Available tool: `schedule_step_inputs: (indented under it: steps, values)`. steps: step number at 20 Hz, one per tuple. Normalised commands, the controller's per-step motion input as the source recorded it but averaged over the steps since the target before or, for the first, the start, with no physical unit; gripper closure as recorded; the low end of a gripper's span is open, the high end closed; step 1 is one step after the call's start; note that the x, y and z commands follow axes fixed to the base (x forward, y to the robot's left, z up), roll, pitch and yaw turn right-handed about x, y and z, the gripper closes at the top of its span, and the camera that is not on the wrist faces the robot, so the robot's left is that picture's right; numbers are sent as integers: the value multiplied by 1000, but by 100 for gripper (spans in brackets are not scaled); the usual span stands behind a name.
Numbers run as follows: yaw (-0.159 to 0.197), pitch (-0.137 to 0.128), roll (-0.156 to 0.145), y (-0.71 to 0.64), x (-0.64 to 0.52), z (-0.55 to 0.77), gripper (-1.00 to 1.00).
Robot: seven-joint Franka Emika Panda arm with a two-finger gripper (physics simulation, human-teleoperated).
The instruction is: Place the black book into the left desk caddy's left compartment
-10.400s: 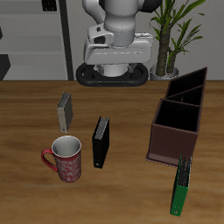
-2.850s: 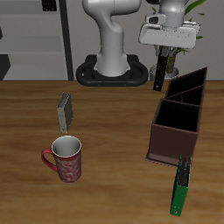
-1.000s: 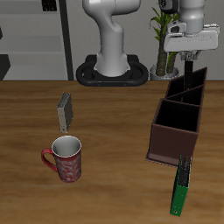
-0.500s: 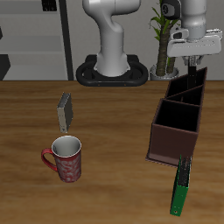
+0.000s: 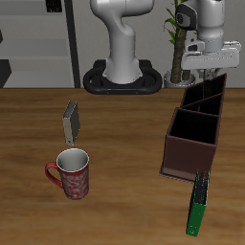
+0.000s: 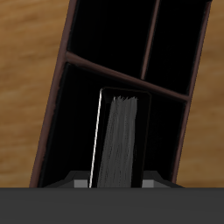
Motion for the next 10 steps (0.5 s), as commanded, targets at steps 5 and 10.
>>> schedule_step_inputs:
  steps: [5, 10]
  values:
    - [42, 82, 35, 111, 38, -420, 100]
    - [32, 47, 3, 61, 21, -265, 100]
